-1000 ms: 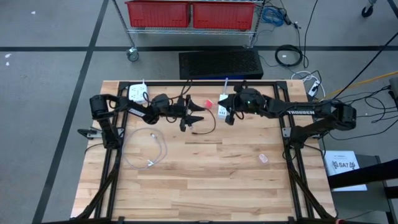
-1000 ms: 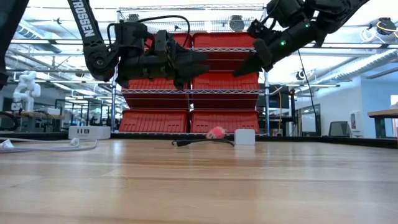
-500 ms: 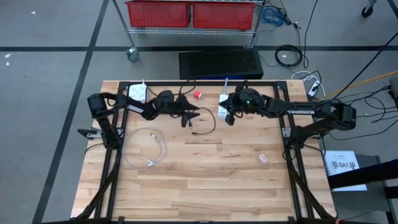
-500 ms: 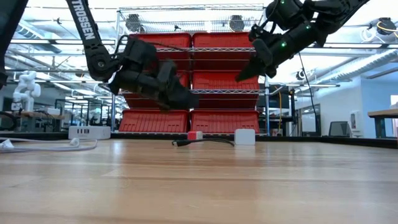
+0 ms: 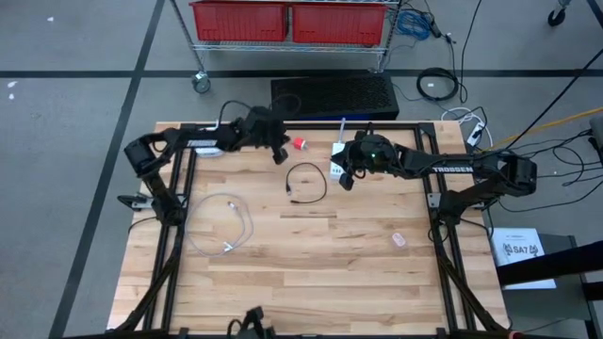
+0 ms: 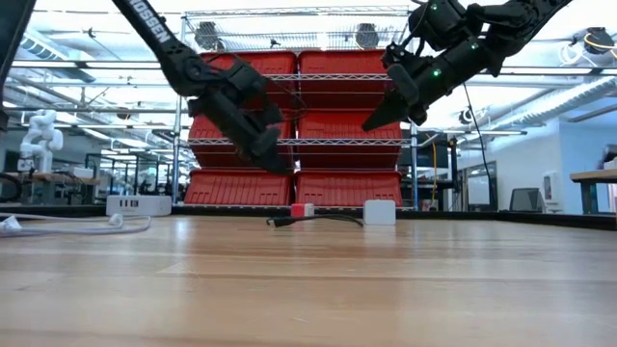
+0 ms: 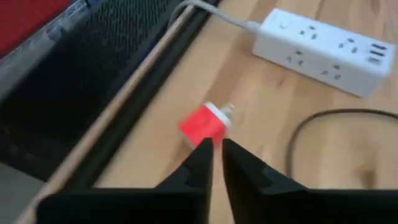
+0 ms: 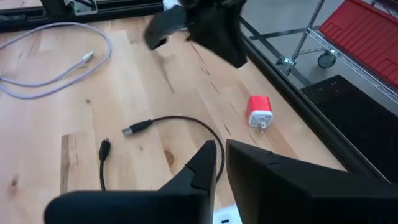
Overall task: Insert USB
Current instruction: Insert the red charger adapter into the right outlet extension
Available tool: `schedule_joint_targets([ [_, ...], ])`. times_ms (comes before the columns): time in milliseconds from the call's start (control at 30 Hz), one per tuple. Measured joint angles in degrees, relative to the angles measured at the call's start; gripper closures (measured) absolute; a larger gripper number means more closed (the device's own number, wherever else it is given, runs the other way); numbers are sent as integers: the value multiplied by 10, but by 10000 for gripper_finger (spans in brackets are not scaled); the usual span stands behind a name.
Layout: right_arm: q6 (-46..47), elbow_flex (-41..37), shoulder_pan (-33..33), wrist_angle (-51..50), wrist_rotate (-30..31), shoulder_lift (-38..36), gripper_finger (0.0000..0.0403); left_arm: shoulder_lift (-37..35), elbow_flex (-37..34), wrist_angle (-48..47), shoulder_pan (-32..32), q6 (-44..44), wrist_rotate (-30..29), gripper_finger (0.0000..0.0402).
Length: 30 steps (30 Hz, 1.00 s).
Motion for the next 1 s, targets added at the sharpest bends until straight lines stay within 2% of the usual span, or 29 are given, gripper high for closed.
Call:
schedule_joint_targets([
  [133,5,0,1,0,0,0,384,25,60,-35,28,51,14,396],
  [367,13,0,1,-1,0,0,385,101,154,-155,49,124,38,393],
  [567,27,0,3,-1,-3,0,385,184,239,-282,49,177,35,393],
  [800,23,0,16,-2,-3,0,385,202,266,-426,43,192,21,394],
  [900,17,0,18,-4,-3,0,385,197,265,-429,36,191,18,394],
  [1000,17,0,20,-4,-3,0,385,196,265,-353,32,167,-5,394],
])
